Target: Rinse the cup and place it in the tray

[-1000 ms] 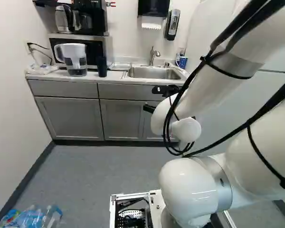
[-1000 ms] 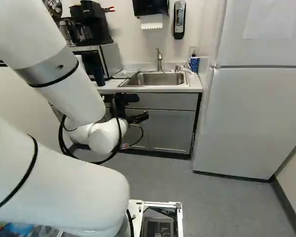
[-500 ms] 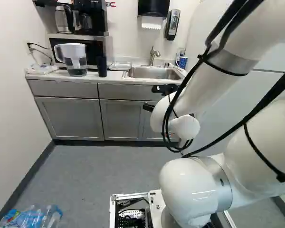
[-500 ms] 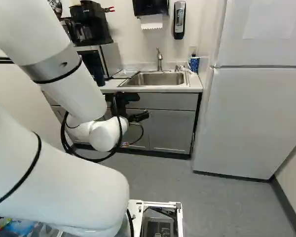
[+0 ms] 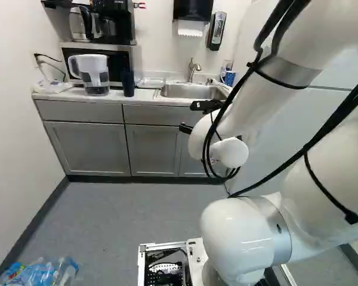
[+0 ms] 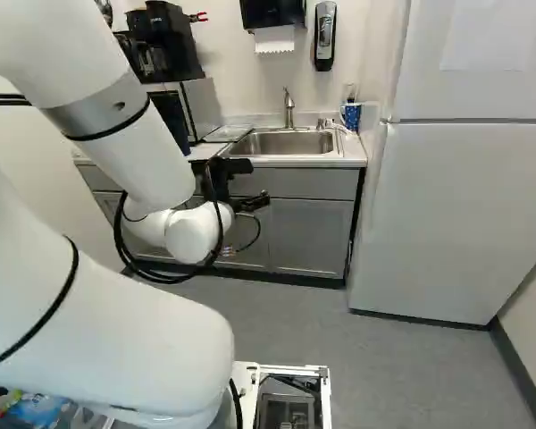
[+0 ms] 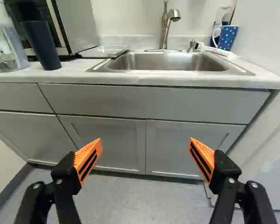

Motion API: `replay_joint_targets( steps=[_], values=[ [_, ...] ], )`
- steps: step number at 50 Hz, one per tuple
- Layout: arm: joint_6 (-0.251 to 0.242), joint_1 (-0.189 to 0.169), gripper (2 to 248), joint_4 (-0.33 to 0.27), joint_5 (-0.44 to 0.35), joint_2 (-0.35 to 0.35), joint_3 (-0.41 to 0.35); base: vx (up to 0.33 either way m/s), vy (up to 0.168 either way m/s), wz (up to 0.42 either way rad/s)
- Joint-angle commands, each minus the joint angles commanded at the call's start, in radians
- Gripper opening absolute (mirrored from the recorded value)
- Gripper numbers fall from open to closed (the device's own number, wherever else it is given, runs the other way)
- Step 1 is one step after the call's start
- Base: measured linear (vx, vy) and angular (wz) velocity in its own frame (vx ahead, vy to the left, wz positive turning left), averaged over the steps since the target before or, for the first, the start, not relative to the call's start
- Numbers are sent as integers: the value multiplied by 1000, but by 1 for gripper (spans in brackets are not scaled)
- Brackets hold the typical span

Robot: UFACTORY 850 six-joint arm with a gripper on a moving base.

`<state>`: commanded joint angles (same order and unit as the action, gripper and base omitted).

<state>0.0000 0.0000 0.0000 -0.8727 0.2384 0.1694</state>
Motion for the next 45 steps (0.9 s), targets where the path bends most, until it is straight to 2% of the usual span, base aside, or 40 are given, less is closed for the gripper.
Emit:
replay_joint_targets(
  steps=[45],
  values=[
    [0,0,247,0,0,46,72,0,0,0]
  ],
)
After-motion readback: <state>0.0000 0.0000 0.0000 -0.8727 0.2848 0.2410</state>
